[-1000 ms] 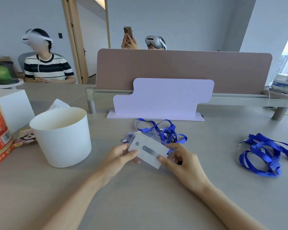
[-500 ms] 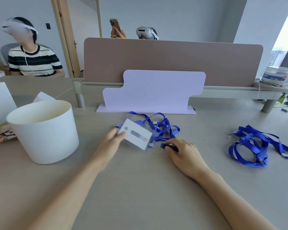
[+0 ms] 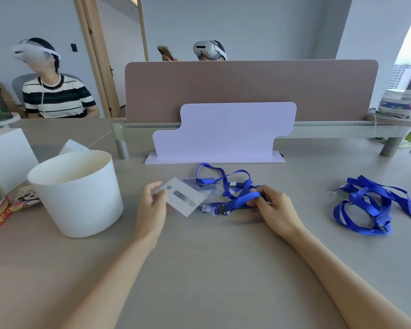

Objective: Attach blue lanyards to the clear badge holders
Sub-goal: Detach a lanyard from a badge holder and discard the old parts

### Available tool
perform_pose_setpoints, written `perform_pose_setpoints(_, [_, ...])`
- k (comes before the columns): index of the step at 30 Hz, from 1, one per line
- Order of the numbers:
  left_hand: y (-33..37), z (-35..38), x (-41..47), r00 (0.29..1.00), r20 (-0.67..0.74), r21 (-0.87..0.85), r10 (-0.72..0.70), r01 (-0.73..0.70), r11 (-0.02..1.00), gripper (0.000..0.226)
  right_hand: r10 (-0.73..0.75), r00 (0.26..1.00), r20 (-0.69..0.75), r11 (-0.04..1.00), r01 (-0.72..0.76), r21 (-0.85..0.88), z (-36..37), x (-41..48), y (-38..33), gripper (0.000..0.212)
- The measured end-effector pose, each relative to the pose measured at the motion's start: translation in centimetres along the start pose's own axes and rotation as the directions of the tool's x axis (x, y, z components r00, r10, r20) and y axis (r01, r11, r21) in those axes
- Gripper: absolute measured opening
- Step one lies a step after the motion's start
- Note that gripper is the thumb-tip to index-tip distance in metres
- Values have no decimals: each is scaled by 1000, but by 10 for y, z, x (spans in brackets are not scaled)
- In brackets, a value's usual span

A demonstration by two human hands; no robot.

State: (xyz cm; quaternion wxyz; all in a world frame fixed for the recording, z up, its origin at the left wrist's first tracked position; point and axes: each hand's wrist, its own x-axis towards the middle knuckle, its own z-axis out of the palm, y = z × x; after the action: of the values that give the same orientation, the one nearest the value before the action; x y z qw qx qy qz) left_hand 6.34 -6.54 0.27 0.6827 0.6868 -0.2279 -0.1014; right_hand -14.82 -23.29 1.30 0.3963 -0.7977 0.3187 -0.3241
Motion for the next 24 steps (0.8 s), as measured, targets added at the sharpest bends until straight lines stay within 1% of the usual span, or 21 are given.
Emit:
perform_pose_setpoints(1, [1, 1, -3, 999, -1, 164, 54, -53, 985, 20, -13, 1000, -1, 999, 13, 29, 2, -2, -3, 21])
perform_pose_setpoints(2, [1, 2, -6, 996, 15, 300, 89, -89, 950, 18, -27, 1000, -4, 999, 27, 45, 3, -3, -4, 23])
perform_pose_setpoints(4, [-2, 1, -9, 992, 46, 492, 116, -124, 862, 13, -56, 998, -11, 997, 57, 54, 7, -5, -6, 24])
perform_pose_setpoints(6, [-9, -2, -8, 986, 59, 674, 156, -155, 723, 14, -74, 997, -3, 995, 74, 65, 10, -5, -8, 26])
perform_pose_setpoints(7, [-11, -1, -8, 979, 73, 731, 188, -181, 657, 19, -73, 997, 7, 994, 73, 82, 10, -6, -10, 26])
perform_pose_setpoints(8, [-9, 2, -12, 967, 109, 739, 231, -234, 631, 24, -70, 997, 18, 992, 68, 103, 11, -6, -12, 25])
perform_pose_setpoints(9, [-4, 8, -18, 945, 181, 691, 273, -319, 648, 32, -70, 997, 29, 990, 66, 125, 12, -7, -14, 24])
perform_pose_setpoints(10, [3, 17, -26, 912, 285, 584, 294, -408, 701, 40, -74, 997, 34, 988, 69, 140, 13, -7, -16, 23])
perform_pose_setpoints(11, [10, 26, -33, 875, 396, 449, 279, -450, 772, 46, -84, 996, 37, 986, 77, 147, 14, -8, -18, 22])
perform_pose_setpoints(12, [16, 35, -42, 831, 503, 338, 237, -442, 831, 44, -94, 995, 40, 985, 87, 147, 16, -8, -19, 20])
perform_pose_setpoints(13, [20, 42, -49, 787, 582, 279, 205, -430, 859, 36, -103, 994, 42, 984, 95, 149, 16, -9, -20, 19])
perform_pose_setpoints(14, [21, 46, -54, 756, 625, 261, 196, -438, 860, 25, -106, 993, 45, 983, 98, 154, 16, -9, -19, 18])
perform_pose_setpoints(15, [22, 47, -56, 740, 643, 250, 198, -446, 859, 15, -107, 993, 51, 982, 98, 161, 15, -9, -17, 18])
perform_pose_setpoints(16, [22, 45, -57, 737, 648, 234, 195, -436, 869, 14, -106, 993, 52, 983, 97, 153, 14, -9, -13, 17])
perform_pose_setpoints(17, [22, 41, -56, 744, 642, 217, 185, -408, 887, 18, -105, 993, 51, 987, 98, 124, 12, -8, -9, 16])
perform_pose_setpoints(19, [24, 32, -51, 786, 600, 152, 151, -297, 943, 22, -93, 994, 62, 995, 90, 43, 9, -4, -1, 13])
perform_pose_setpoints(21, [25, 23, -46, 837, 532, 105, 127, -213, 971, 23, -88, 992, 89, 996, 89, -14, 7, 4, 5, 13])
perform_pose_setpoints(22, [23, 19, -44, 857, 501, 108, 119, -198, 974, 22, -93, 991, 93, 994, 97, -42, 5, 10, 7, 15])
perform_pose_setpoints(24, [18, 13, -39, 891, 438, 191, 122, -225, 955, 21, -96, 992, 85, 990, 104, -95, 2, 24, 11, 17])
